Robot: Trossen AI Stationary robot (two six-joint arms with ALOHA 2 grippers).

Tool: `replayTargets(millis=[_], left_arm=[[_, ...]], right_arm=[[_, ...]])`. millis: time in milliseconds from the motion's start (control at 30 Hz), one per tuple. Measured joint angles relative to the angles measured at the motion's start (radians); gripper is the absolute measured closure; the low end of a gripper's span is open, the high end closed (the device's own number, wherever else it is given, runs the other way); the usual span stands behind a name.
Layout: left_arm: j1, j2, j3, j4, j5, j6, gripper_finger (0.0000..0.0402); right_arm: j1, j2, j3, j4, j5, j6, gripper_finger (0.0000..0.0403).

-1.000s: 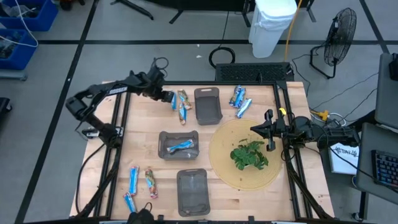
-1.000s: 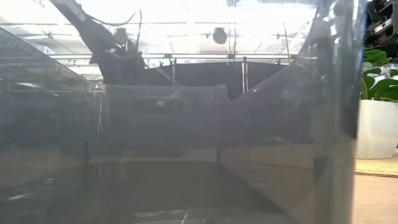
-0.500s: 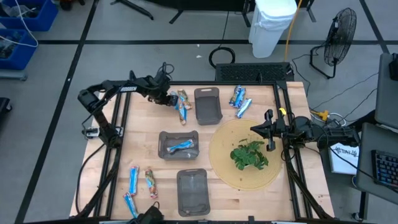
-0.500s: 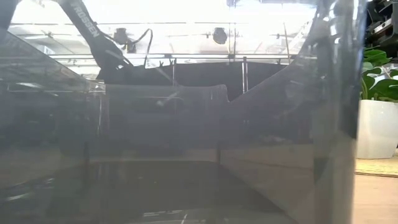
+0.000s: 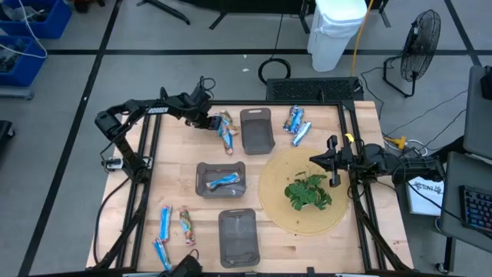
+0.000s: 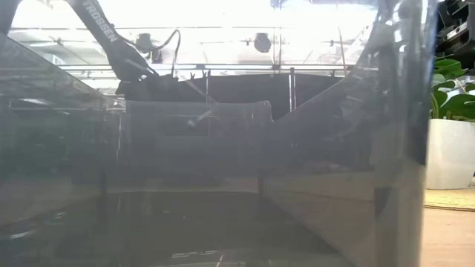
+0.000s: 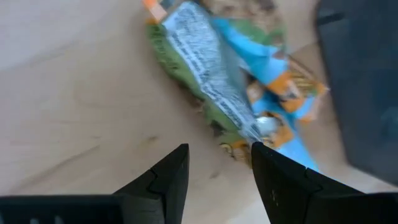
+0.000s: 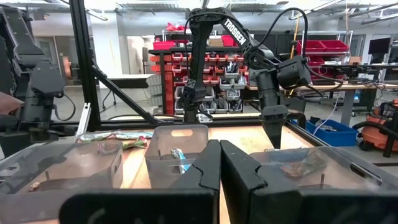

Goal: Pick and place Granola Bars by type
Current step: Put the yellow granola bar into the middle black bin

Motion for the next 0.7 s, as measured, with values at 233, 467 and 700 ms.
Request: replayTargets(millis=[233,467,700], left_arm=[[-0.024,0.0,0.0,0.058,0.036,-0.041,0.0224],[-0.053,0.0,0.0,0.055,0.025,-0.064,0.0224],[-0.07,0.0,0.0,0.032,-0.027,-0.063,0.0224]], right_arm=[[0.0,0.0,0.0,0.0,0.0,0.0,0.0403],[0.0,0.0,0.0,0.0,0.0,0.0,0.0403],[0.0,0.0,0.0,0.0,0.0,0.0,0.0403]])
